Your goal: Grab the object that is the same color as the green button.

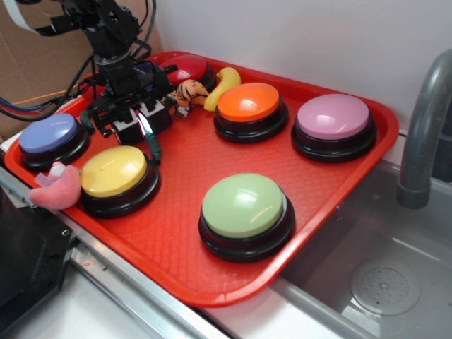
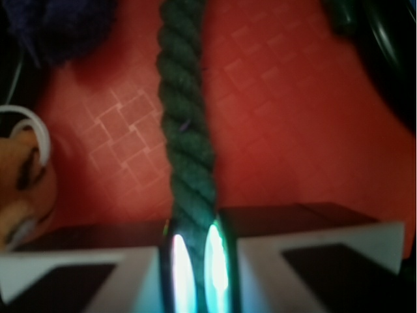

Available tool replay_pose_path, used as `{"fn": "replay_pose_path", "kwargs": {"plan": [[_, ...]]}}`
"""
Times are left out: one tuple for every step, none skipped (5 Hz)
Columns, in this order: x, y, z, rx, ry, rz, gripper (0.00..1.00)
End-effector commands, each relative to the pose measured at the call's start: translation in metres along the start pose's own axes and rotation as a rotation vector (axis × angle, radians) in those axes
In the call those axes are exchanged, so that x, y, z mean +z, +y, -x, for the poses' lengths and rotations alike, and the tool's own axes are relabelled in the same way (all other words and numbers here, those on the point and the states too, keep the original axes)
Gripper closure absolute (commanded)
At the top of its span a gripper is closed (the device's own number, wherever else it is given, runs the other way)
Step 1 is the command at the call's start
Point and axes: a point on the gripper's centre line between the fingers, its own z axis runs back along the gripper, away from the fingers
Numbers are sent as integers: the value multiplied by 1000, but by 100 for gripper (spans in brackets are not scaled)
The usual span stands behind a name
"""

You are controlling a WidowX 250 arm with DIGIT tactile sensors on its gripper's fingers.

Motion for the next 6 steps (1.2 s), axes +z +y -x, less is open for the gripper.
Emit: {"fn": "replay_pose_path", "kwargs": {"plan": [[70,-11,4,-436,-8,-23,100],[94,-22,18,-688,-34,-10,100],[120,-36,54,-940,-38,-12,100],[137,-36,75,-1183,15,56,100],[134,-31,83,-1344,65,94,100],[132,-32,78,-1312,114,11,77]]}}
